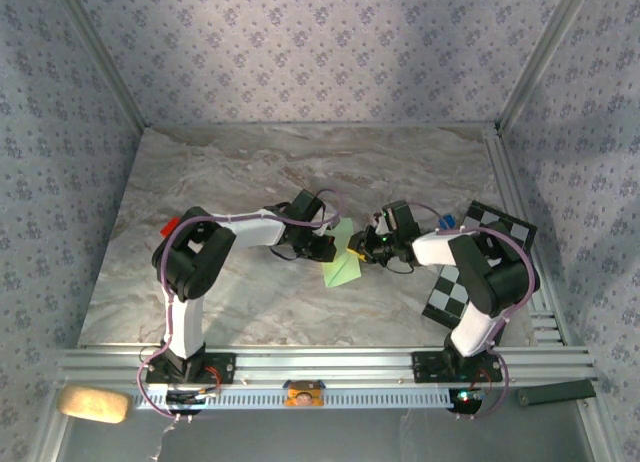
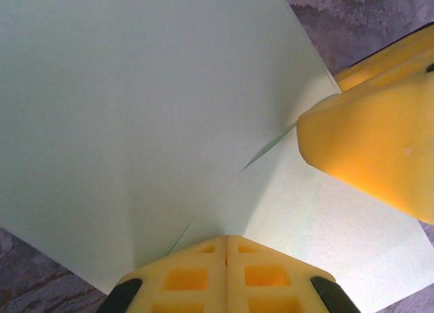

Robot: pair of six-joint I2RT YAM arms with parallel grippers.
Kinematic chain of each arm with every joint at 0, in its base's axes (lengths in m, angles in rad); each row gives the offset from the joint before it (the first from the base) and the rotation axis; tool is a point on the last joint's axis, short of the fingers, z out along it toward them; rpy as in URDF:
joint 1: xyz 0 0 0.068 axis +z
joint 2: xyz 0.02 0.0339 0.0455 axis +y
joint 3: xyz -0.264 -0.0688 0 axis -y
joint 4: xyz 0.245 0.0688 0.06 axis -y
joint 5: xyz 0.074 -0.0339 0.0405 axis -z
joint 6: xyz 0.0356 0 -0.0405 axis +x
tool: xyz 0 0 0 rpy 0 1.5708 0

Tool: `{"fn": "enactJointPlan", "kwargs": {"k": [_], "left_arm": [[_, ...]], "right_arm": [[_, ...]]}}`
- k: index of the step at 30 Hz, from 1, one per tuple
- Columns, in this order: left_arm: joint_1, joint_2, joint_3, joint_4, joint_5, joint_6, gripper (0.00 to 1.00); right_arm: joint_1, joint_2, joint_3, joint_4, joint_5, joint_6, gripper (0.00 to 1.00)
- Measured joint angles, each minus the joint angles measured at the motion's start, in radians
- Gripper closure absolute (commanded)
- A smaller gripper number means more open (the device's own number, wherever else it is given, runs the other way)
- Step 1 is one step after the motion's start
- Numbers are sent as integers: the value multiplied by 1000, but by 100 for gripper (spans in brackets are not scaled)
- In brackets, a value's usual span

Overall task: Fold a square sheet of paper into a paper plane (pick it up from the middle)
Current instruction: Turn over the paper at the center of the table.

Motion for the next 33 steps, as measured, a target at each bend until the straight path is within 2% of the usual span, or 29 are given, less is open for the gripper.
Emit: {"fn": "enactJointPlan", "kwargs": {"k": [7,10,16,23,29,33], "left_arm": [[1,-17,-23,13,-3,-13,90],[1,-46,-53,24,-12,-24,81],[1,-186,-108,29,-71,-37,74],[2,-414,-173,72,-223,-45,65],[15,-557,-279,125,-388,-83,53],[37,-628,-328,135,-480,-109,41]], "right_arm": [[-3,1,-2,13,-2,2,94],[-5,1,-2,14,-12,3,95],[-16,-29,0,-28,-11,-12,96],[-13,-152,99,-253,73,-145,96],[15,-225,266,-501,228,-325,97],[59,-247,370,-650,371,-436,96]]}}
